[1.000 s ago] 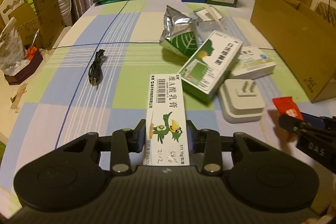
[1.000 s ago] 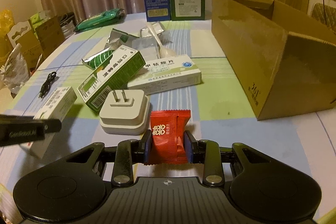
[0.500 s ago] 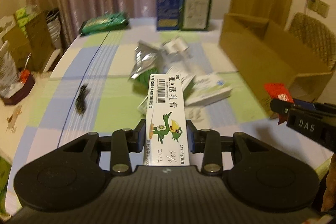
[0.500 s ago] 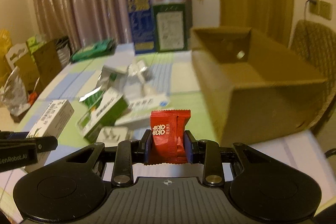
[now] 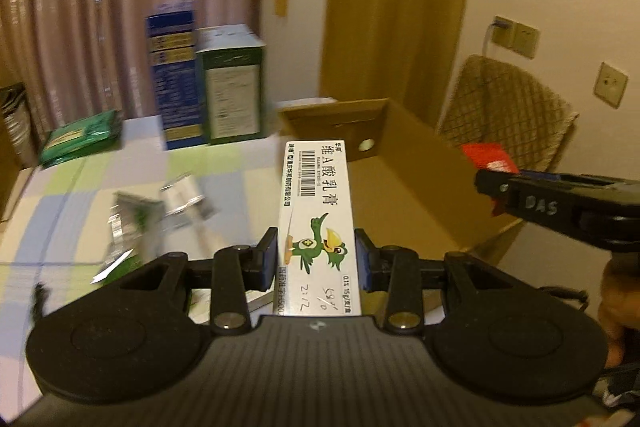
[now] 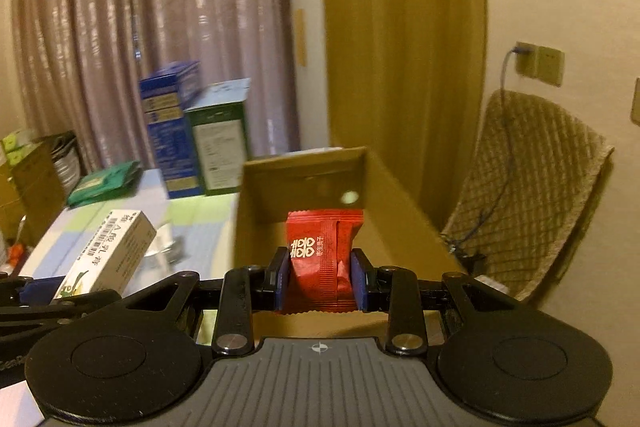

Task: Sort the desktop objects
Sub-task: 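Carry both items into the cardboard box and open both tools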

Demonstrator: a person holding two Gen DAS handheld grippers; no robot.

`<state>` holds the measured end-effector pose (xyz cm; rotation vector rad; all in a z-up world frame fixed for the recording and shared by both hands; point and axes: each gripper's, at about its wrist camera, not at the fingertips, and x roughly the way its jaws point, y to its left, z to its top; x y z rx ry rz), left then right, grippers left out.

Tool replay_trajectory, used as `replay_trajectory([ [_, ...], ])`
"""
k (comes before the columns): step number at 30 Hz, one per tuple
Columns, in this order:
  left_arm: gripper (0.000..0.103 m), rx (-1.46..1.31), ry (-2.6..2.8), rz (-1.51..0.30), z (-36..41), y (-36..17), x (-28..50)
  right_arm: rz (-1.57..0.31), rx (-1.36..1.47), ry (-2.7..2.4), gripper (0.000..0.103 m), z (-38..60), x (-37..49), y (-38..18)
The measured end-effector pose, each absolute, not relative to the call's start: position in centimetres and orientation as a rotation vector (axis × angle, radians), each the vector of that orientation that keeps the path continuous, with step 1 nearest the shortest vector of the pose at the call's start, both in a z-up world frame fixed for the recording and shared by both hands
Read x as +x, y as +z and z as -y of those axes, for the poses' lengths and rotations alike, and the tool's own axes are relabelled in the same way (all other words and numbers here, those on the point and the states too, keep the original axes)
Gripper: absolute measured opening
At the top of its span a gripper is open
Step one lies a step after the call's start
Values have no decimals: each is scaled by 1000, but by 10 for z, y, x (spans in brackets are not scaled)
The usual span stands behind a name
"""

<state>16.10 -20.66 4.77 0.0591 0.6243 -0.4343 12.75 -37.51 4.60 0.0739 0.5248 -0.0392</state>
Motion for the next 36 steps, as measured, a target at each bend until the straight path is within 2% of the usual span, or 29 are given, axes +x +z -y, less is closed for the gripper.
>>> replay_trajectory([
  [8, 33, 57, -491, -662, 268, 17, 189, -588, 67, -45, 29, 419, 162, 26],
  [15, 33, 60, -506, -675, 287, -1, 212, -617, 92, -49, 29, 440, 180, 4],
  [16, 34, 66, -497, -670, 290, -2, 215, -620, 94, -49, 29, 441, 184, 2],
  [17, 39, 72, -492, -667, 292, -3, 218, -622, 96, -49, 29, 443, 186, 0],
  [30, 41, 64, -426, -659, 253, 2, 207, -615, 136, 0, 30, 443, 200, -3],
  [31, 41, 61, -421, -659, 249, 3, 205, -607, 148, 14, 38, 443, 201, -2],
  [32, 41, 59, -415, -659, 245, 3, 203, -603, 155, 18, 55, 443, 201, -1],
  [33, 41, 60, -410, -658, 241, 4, 201, -597, 160, 17, 62, 443, 200, 1],
  [34, 42, 58, -403, -657, 236, 5, 198, -586, 170, 20, 66, 444, 198, 3],
  [36, 43, 51, -386, -658, 226, 6, 193, -578, 174, 18, 66, 444, 193, 8],
])
